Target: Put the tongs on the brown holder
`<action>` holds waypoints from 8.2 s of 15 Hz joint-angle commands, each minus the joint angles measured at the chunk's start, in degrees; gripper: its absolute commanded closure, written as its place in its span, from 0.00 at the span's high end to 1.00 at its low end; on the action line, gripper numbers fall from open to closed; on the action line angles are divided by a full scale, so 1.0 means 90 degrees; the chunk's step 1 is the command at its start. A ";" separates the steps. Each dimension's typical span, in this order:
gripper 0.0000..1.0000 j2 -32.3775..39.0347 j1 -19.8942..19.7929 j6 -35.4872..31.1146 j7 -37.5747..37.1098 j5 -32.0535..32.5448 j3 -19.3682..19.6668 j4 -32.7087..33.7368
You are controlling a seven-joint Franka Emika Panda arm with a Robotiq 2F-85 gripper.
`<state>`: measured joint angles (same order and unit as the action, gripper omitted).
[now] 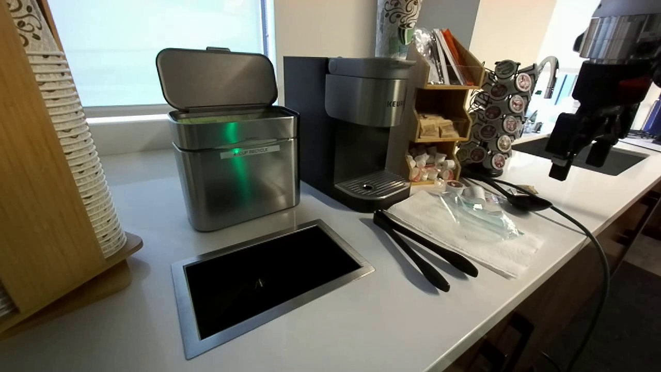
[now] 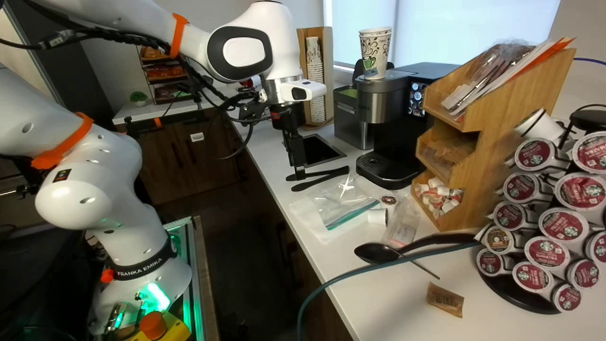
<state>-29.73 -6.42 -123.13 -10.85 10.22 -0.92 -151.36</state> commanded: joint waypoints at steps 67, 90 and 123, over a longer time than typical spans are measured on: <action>0.98 0.4513 0.1527 -0.3030 -0.0551 -0.1087 -0.0473 0.1816; 0.06 0.1416 0.0838 -0.3545 -0.2008 -0.1132 -0.0172 -0.0730; 0.06 0.2046 -0.1000 -0.3943 -0.0392 0.2138 -0.0245 0.2577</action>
<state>-12.32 -15.93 -155.12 -8.88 26.72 -4.00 -129.10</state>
